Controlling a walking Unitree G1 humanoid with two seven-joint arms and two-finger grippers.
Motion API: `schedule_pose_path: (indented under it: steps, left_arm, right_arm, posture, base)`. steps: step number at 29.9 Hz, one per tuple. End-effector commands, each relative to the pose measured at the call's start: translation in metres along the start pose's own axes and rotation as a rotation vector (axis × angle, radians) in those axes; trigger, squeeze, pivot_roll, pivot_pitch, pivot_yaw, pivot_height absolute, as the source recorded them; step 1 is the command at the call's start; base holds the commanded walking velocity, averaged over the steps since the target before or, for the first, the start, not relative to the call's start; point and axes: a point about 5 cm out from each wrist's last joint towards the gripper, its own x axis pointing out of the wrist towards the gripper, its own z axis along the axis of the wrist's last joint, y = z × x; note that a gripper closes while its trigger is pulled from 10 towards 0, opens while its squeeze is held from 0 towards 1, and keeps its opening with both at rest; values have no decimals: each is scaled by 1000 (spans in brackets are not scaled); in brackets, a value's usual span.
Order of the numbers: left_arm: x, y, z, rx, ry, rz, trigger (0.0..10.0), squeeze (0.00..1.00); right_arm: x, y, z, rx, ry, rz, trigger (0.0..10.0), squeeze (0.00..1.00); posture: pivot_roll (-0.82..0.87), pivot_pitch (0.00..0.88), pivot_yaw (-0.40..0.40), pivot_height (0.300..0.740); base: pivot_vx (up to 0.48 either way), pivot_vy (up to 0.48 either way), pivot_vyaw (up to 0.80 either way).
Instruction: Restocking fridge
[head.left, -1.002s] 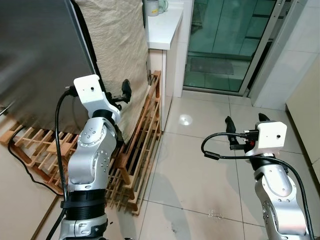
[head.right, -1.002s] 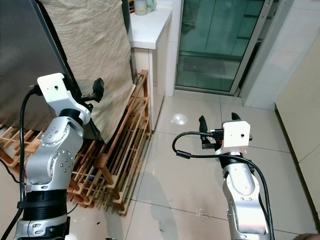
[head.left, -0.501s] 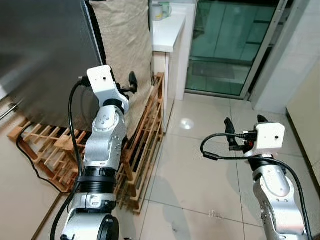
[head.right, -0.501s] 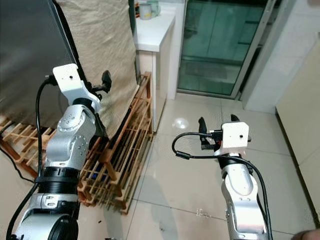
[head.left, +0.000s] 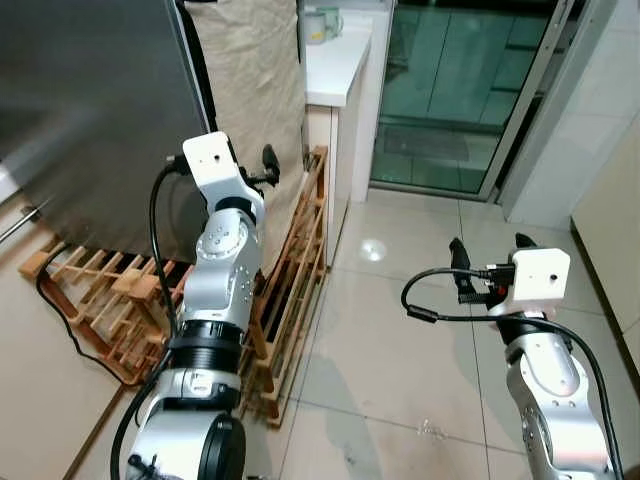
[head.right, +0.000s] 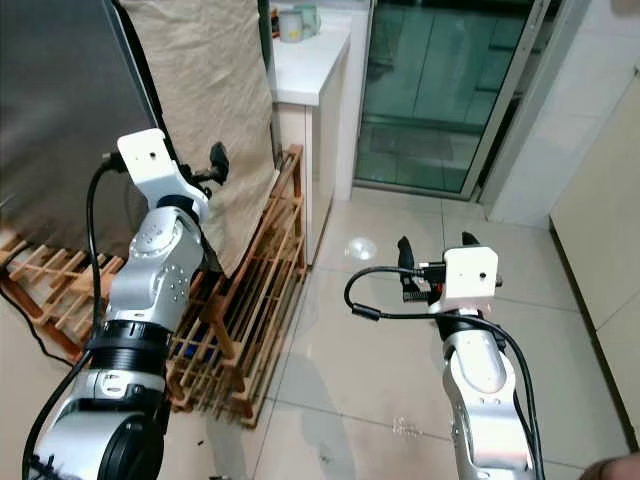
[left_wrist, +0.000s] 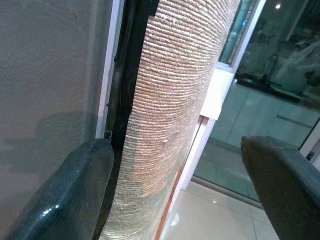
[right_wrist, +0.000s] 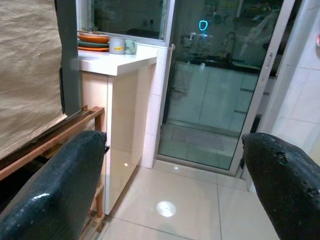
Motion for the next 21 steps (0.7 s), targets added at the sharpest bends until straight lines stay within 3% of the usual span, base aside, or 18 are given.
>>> schedule_pose_path:
  steps: [1, 12, 21]
  left_arm:
    - [3, -2, -2, -4, 22, 15, 10000, 0]
    - [6, 8, -2, 42, -5, 43, 10000, 0]
    - [-27, 26, 8, 182, -104, -152, 10000, 0]
  right_arm:
    - [1, 0, 4, -7, -20, -7, 10000, 0]
    - [-3, -1, 3, -9, -15, -17, 10000, 0]
    - [-8, 2, 17, -11, -69, 43, 10000, 0]
  posture:
    - [-162, 0, 71, 740]
    - [-166, 0, 80, 740]
    - [-148, 0, 86, 740]
  base:
    - [0, 0, 0]
    - [0, 0, 0]
    - [0, 0, 0]
